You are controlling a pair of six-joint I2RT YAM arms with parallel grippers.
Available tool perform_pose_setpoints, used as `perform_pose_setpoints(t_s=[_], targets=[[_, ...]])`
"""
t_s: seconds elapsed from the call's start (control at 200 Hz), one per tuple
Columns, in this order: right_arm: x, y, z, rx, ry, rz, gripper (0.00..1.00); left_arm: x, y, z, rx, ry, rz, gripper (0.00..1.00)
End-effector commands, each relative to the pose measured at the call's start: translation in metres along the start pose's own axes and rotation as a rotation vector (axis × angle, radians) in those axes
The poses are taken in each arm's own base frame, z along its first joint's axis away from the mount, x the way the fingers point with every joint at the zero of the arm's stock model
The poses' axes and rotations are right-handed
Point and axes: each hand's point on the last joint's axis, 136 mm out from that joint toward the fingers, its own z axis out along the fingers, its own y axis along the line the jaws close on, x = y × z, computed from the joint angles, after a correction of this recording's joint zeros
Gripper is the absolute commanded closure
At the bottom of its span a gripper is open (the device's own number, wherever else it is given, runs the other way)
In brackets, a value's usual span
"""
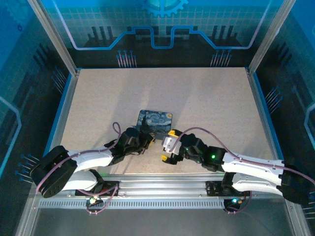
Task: Unlock the padlock with the key
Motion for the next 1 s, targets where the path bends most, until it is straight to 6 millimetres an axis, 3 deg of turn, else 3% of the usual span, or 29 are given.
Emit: perform_pose_setpoints(t_s=[0.0, 0.305, 0.5, 0.995], targets=[[-0.001, 0.003, 0.011, 0.073, 0.002, -0.099, 0.0, 0.006, -0.021, 0.001, 0.052, 0.029, -0.009, 0.94], [0.004, 0.019, 0.039, 0.077, 0.009, -0.077, 0.09, 0.009, -0.022, 0.003, 0.052, 0.042, -0.016, 0.94], [0.006, 0.018, 0.05, 0.103, 0.002, -0.065, 0.27, 0.009, -0.022, 0.003, 0.052, 0.044, -0.015, 0.94], [0.013, 0.004, 0.07, 0.148, 0.01, -0.026, 0.56, 0.01, -0.021, 0.004, 0.048, 0.051, -0.019, 0.94]])
